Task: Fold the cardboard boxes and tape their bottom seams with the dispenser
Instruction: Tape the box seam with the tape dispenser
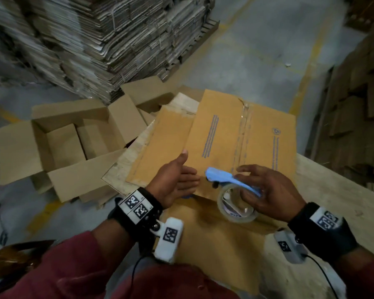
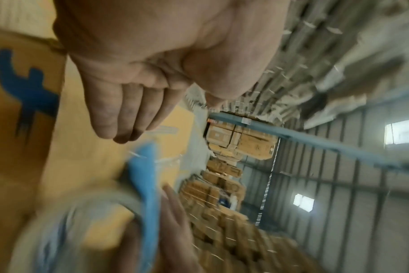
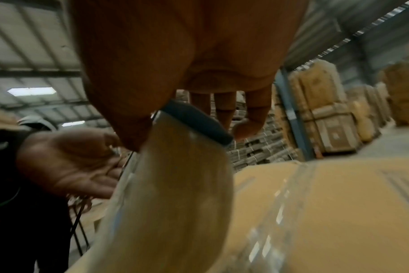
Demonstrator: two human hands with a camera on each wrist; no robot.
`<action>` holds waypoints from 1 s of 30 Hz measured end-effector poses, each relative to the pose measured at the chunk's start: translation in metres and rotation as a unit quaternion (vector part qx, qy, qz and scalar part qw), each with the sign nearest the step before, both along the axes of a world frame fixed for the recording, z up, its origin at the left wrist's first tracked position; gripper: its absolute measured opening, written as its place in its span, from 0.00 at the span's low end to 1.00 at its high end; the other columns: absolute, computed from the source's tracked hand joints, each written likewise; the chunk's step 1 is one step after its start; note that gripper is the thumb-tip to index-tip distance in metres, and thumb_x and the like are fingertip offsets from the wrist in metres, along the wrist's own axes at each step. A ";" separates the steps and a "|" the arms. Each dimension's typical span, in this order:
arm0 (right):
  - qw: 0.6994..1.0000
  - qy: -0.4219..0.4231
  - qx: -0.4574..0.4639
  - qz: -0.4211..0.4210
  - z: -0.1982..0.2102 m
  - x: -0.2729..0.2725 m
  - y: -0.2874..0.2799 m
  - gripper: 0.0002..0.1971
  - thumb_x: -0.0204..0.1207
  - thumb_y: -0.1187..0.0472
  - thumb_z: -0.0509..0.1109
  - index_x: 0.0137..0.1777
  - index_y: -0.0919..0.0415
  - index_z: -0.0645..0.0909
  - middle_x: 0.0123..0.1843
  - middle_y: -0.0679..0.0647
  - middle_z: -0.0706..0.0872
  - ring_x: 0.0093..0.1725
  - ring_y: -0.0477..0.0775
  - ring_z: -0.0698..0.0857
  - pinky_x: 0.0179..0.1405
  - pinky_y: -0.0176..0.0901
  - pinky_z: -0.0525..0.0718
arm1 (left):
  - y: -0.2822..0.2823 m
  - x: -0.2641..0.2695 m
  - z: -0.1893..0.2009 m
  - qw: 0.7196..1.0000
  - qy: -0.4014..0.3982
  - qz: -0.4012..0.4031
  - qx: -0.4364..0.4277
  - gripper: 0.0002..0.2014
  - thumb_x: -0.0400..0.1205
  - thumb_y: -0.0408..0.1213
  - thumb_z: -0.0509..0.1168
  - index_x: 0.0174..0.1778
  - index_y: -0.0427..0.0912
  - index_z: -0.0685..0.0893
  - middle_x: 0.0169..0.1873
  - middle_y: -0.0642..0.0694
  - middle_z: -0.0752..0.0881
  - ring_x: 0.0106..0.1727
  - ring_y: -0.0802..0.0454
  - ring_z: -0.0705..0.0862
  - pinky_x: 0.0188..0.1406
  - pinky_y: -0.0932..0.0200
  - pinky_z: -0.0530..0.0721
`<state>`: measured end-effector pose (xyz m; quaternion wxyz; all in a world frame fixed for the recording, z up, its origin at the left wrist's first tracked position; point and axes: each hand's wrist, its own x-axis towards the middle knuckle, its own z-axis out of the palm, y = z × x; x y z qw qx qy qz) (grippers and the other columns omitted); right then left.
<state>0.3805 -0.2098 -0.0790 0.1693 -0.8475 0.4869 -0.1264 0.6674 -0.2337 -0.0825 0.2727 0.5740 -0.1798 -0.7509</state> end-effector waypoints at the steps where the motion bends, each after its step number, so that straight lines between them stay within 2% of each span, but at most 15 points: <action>1: 0.999 0.035 -0.026 0.013 0.001 0.011 -0.001 0.20 0.76 0.44 0.68 0.68 0.42 0.87 0.72 0.48 0.85 0.55 0.58 0.87 0.44 0.53 0.86 | 0.000 0.007 0.003 0.999 0.029 -0.007 0.014 0.42 0.82 0.73 0.61 0.65 0.32 0.86 0.55 0.35 0.93 0.57 0.40 0.93 0.62 0.42 0.90; 3: 0.992 0.106 -0.059 0.044 0.003 0.032 -0.003 0.23 0.74 0.46 0.70 0.69 0.42 0.86 0.72 0.52 0.85 0.56 0.63 0.84 0.47 0.57 0.82 | 0.001 0.019 0.009 0.998 0.064 -0.014 0.019 0.44 0.81 0.75 0.58 0.67 0.32 0.85 0.56 0.36 0.93 0.58 0.40 0.93 0.61 0.43 0.90; 4: 0.988 0.134 -0.059 0.054 0.005 0.043 -0.003 0.25 0.71 0.47 0.71 0.71 0.41 0.84 0.71 0.52 0.86 0.56 0.63 0.83 0.47 0.56 0.79 | 0.002 0.026 0.010 0.997 0.069 -0.015 0.013 0.43 0.82 0.74 0.59 0.67 0.33 0.85 0.56 0.36 0.93 0.59 0.40 0.92 0.63 0.42 0.89; 6: 0.985 0.165 -0.026 0.049 0.008 0.061 -0.002 0.32 0.68 0.48 0.71 0.76 0.38 0.77 0.68 0.49 0.84 0.56 0.60 0.81 0.47 0.53 0.74 | 0.002 0.041 0.011 0.997 0.072 -0.012 0.000 0.39 0.83 0.70 0.61 0.67 0.34 0.85 0.54 0.37 0.93 0.58 0.40 0.92 0.67 0.40 0.87; 8: 0.985 0.167 0.029 0.024 0.011 0.080 0.001 0.39 0.66 0.49 0.72 0.80 0.37 0.68 0.67 0.45 0.79 0.56 0.57 0.78 0.48 0.52 0.74 | 0.001 0.054 0.012 0.997 0.082 -0.009 -0.004 0.33 0.85 0.64 0.64 0.65 0.35 0.85 0.51 0.38 0.94 0.51 0.41 0.92 0.65 0.41 0.88; 11: 0.990 0.101 0.100 0.010 0.016 0.104 0.004 0.39 0.67 0.51 0.73 0.79 0.36 0.63 0.66 0.45 0.72 0.52 0.58 0.80 0.41 0.56 0.82 | 0.000 0.068 0.010 0.996 0.083 -0.010 -0.007 0.20 0.85 0.53 0.69 0.60 0.38 0.85 0.45 0.40 0.93 0.46 0.41 0.89 0.61 0.41 0.86; 14: 0.994 0.044 0.097 0.014 0.023 0.117 0.004 0.33 0.70 0.42 0.69 0.77 0.35 0.66 0.66 0.42 0.72 0.50 0.55 0.82 0.34 0.53 0.82 | 0.003 0.074 -0.004 0.995 0.093 0.016 0.018 0.11 0.85 0.42 0.69 0.56 0.39 0.86 0.46 0.40 0.92 0.46 0.41 0.89 0.62 0.39 0.88; 17: 0.995 0.006 0.098 0.031 0.026 0.123 0.001 0.31 0.75 0.44 0.74 0.77 0.36 0.68 0.66 0.41 0.74 0.56 0.51 0.83 0.40 0.56 0.86 | 0.014 0.071 -0.015 0.993 0.101 0.053 0.036 0.08 0.84 0.28 0.66 0.56 0.33 0.88 0.50 0.35 0.91 0.47 0.41 0.89 0.43 0.50 0.93; 20: 0.994 -0.010 0.096 0.060 0.025 0.124 0.000 0.34 0.76 0.51 0.78 0.79 0.35 0.68 0.66 0.41 0.74 0.60 0.49 0.83 0.47 0.56 0.86 | 0.027 0.063 -0.017 0.992 0.090 0.082 0.024 0.10 0.83 0.21 0.66 0.58 0.26 0.88 0.50 0.31 0.92 0.45 0.38 0.91 0.37 0.49 0.93; 22: 0.993 0.001 0.092 0.068 0.025 0.124 0.000 0.36 0.75 0.52 0.78 0.80 0.34 0.67 0.65 0.41 0.74 0.60 0.49 0.83 0.47 0.57 0.86 | 0.034 0.060 -0.015 0.992 0.074 0.099 0.012 0.09 0.83 0.19 0.65 0.54 0.25 0.89 0.44 0.32 0.92 0.38 0.40 0.91 0.30 0.52 0.91; 24: 0.993 0.025 0.088 0.072 0.027 0.123 0.002 0.37 0.74 0.50 0.77 0.80 0.30 0.64 0.63 0.39 0.72 0.56 0.46 0.82 0.45 0.54 0.86 | 0.042 0.057 -0.013 0.993 0.057 0.105 0.000 0.08 0.84 0.18 0.64 0.52 0.25 0.89 0.38 0.34 0.92 0.32 0.44 0.91 0.27 0.56 0.89; 26: 0.993 0.044 0.075 0.076 0.028 0.120 0.004 0.37 0.73 0.48 0.77 0.78 0.27 0.64 0.60 0.36 0.70 0.51 0.44 0.79 0.41 0.48 0.84 | 0.047 0.053 -0.014 0.995 0.039 0.093 -0.009 0.07 0.84 0.20 0.66 0.52 0.26 0.90 0.36 0.36 0.91 0.30 0.47 0.90 0.29 0.57 0.89; 28: 0.994 0.049 0.068 0.073 0.030 0.117 0.006 0.34 0.74 0.43 0.77 0.78 0.30 0.68 0.59 0.35 0.70 0.49 0.42 0.79 0.39 0.44 0.82 | 0.051 0.053 -0.014 0.997 0.021 0.069 -0.017 0.06 0.84 0.23 0.68 0.50 0.29 0.91 0.37 0.38 0.92 0.32 0.47 0.91 0.34 0.56 0.90; 30: 0.993 0.068 0.070 0.062 0.030 0.114 0.008 0.34 0.73 0.34 0.76 0.78 0.31 0.68 0.60 0.36 0.71 0.51 0.45 0.82 0.40 0.46 0.83 | 0.052 0.053 -0.017 0.999 0.002 0.040 -0.032 0.07 0.85 0.25 0.67 0.50 0.33 0.92 0.41 0.39 0.94 0.36 0.48 0.92 0.38 0.55 0.91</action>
